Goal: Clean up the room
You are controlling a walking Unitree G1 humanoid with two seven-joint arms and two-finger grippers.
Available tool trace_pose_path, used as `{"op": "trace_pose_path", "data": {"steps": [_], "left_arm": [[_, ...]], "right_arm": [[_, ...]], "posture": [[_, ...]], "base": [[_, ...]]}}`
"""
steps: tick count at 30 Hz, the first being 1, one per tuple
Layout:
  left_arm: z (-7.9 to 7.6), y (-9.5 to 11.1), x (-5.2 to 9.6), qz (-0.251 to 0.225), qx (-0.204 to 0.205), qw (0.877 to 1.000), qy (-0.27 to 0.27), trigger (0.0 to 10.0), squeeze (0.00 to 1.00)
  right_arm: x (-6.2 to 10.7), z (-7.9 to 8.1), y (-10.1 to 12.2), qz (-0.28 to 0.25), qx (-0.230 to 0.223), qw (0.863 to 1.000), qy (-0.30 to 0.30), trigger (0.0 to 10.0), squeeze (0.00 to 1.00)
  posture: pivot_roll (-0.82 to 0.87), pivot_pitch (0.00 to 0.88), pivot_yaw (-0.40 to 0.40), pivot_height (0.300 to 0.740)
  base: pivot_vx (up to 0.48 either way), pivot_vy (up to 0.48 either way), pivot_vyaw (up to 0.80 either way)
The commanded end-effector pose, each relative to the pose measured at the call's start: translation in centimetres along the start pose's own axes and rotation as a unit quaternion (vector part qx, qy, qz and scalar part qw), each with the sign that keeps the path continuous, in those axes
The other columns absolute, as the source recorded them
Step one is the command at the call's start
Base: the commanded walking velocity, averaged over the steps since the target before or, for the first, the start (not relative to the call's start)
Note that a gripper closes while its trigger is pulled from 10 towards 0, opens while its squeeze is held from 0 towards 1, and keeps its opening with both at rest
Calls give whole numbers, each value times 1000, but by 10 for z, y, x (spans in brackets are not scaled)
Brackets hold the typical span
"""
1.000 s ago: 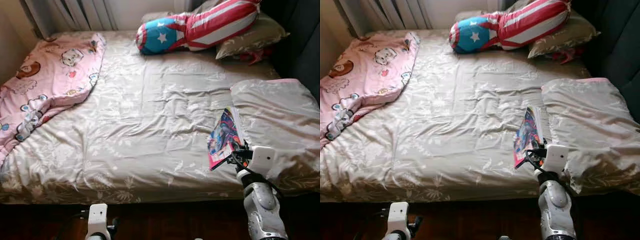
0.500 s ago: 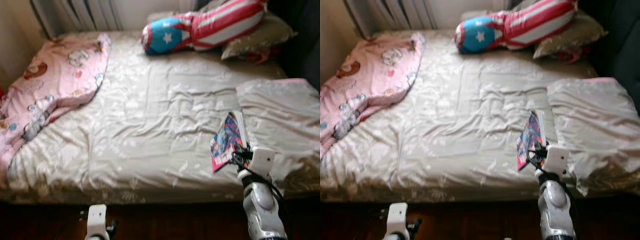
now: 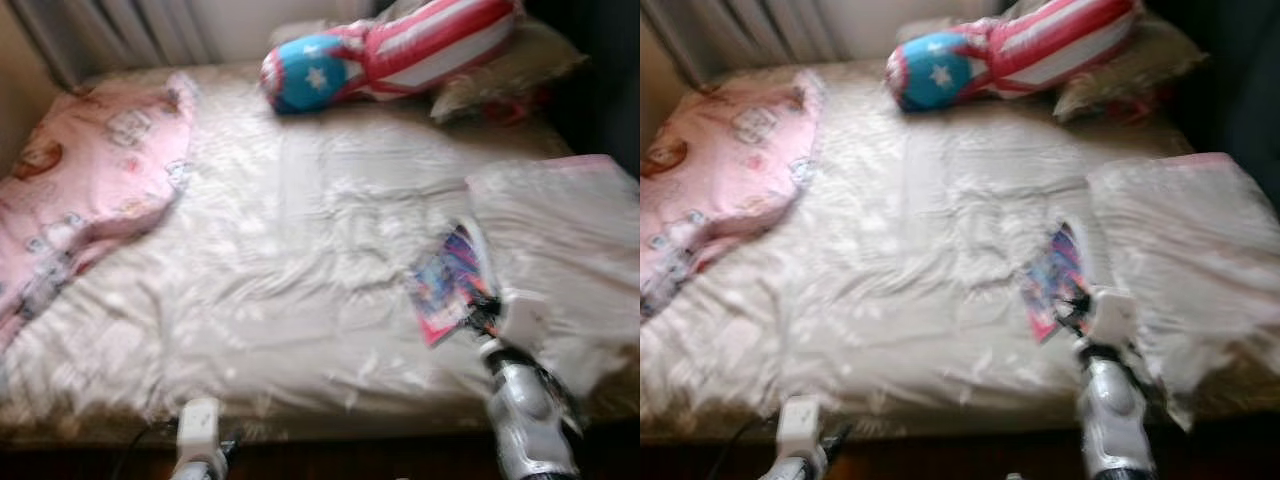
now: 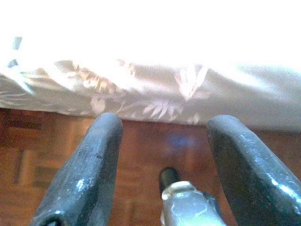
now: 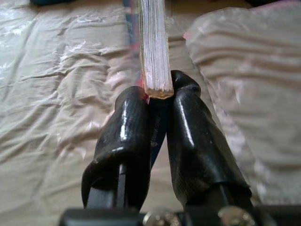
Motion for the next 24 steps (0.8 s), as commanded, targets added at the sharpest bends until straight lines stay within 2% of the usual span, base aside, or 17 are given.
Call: {"op": "trace_pose_path", "data": {"steps": [1,9,12,18,19,21,24], "left_arm": [[21,-16,7,26,13,999,33,10000,0],[11,9,0,-21,13,1000,8,10000,0],[6,27,-3,-63,15,998,-3,10000,0],[2,57,-5,-138,31,990,-12,10000,0],[2,57,-5,-138,31,990,-12,10000,0],[-1,72,-3,-175,32,984,-24,10000,0],[-2,78,-2,-193,32,980,-24,10000,0]], "right_arm": [[-4,18,13,-29,-5,999,27,10000,0],[-3,25,12,-29,-5,998,48,10000,0],[-3,31,15,-34,-8,997,68,10000,0],[-2,39,21,-46,-12,995,88,10000,0],[-2,39,21,-46,-12,995,88,10000,0],[-3,38,25,-58,-13,994,87,10000,0],[-3,38,24,-56,-6,995,85,10000,0]], "posture": [[-136,168,42,740],[-136,172,44,740],[-139,174,44,740],[-144,173,45,740],[-144,173,45,740],[-144,172,46,740],[-144,173,45,740]], "base": [[0,0,0],[0,0,0],[0,0,0],[0,0,0],[0,0,0],[0,0,0],[0,0,0]]}}
Point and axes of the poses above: a point about 5 cm out from each wrist's last joint towards the gripper, its own x axis pointing back from the gripper into the wrist, its own y axis along the axis of the wrist's last joint, z = x × y, the point moved 2 cm from there along -x, pointing out of the wrist towards the gripper, and after that the axes turned 8 degrees about x, right-handed, at the moved point
